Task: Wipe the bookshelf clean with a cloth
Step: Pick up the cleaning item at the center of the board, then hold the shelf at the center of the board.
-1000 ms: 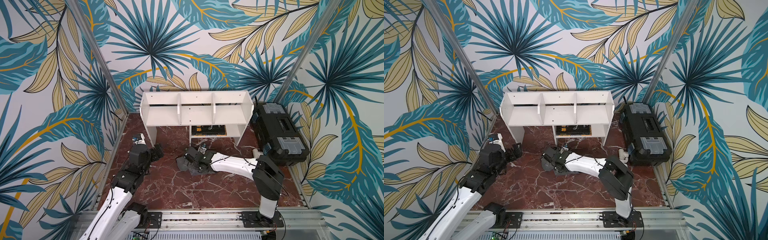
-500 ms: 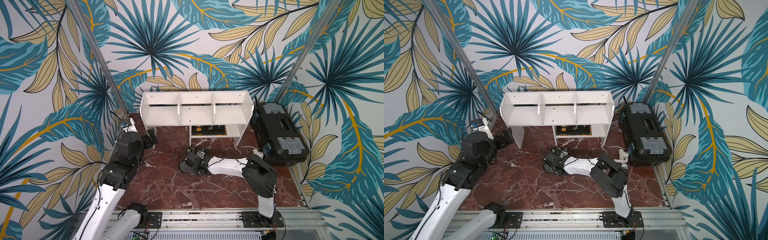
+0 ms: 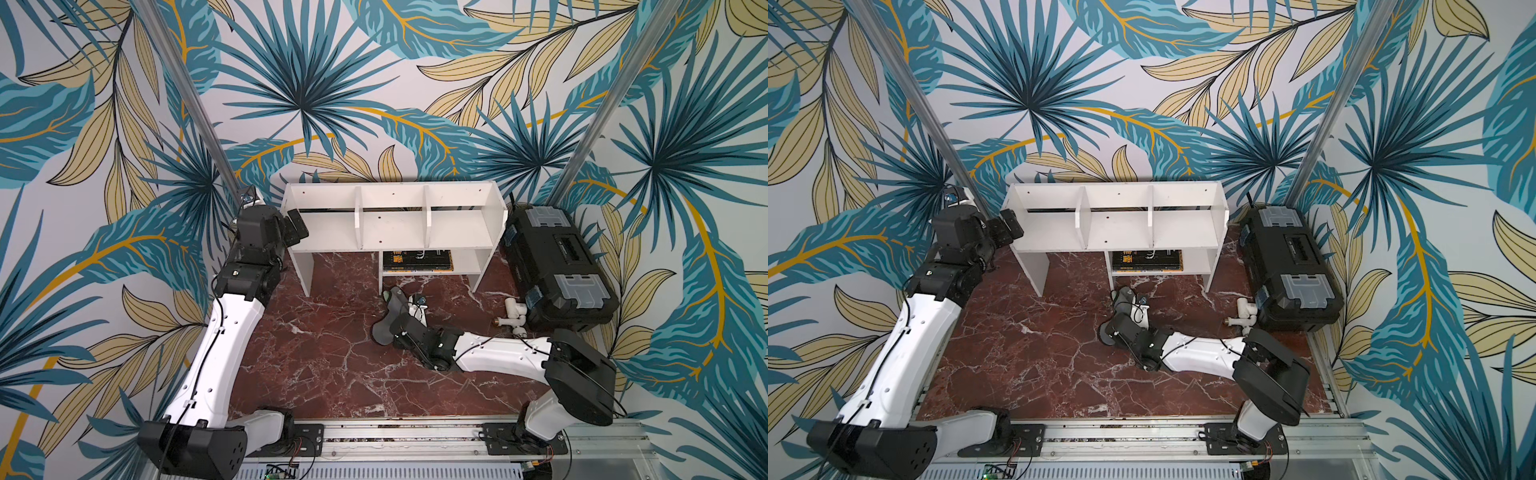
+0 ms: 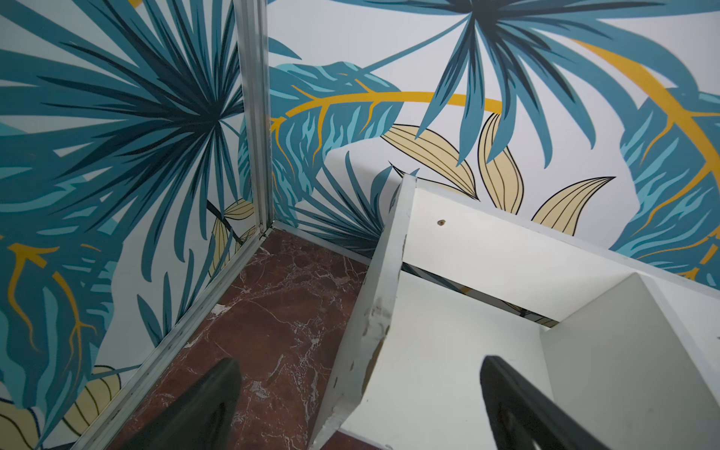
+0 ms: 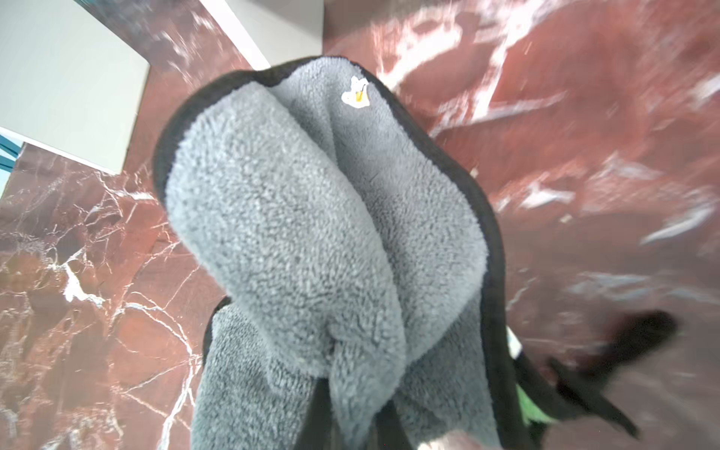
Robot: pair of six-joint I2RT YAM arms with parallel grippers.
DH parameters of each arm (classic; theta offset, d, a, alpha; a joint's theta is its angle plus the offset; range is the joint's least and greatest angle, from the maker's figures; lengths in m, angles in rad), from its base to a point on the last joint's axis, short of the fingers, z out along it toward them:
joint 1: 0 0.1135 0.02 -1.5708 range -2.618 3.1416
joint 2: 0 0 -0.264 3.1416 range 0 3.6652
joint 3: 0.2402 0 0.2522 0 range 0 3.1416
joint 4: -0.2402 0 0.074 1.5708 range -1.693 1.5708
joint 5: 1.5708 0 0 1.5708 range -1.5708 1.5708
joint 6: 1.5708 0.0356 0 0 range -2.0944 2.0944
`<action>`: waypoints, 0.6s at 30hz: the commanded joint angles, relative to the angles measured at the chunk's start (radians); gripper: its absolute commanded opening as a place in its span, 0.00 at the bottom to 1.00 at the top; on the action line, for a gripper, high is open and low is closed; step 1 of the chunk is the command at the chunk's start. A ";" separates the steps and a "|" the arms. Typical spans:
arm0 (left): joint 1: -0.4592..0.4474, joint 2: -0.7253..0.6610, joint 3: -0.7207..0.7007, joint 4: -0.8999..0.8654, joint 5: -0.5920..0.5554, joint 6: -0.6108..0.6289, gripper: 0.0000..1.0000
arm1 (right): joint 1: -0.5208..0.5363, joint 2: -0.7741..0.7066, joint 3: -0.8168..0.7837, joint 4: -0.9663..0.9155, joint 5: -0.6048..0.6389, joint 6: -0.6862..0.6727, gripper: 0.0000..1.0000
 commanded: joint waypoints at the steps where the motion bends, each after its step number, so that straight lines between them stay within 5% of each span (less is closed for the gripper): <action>1: 0.040 0.055 0.029 0.070 0.052 0.052 1.00 | 0.015 -0.013 0.003 -0.007 0.123 -0.072 0.00; 4: 0.053 0.086 -0.023 0.149 0.139 0.080 0.98 | 0.013 -0.055 0.011 -0.001 0.120 -0.135 0.00; 13: 0.052 0.124 -0.121 0.233 0.205 0.065 0.46 | -0.063 0.015 0.290 -0.057 0.121 -0.347 0.00; 18: 0.051 0.122 -0.141 0.253 0.174 0.068 0.29 | -0.110 0.104 0.383 -0.012 0.080 -0.354 0.00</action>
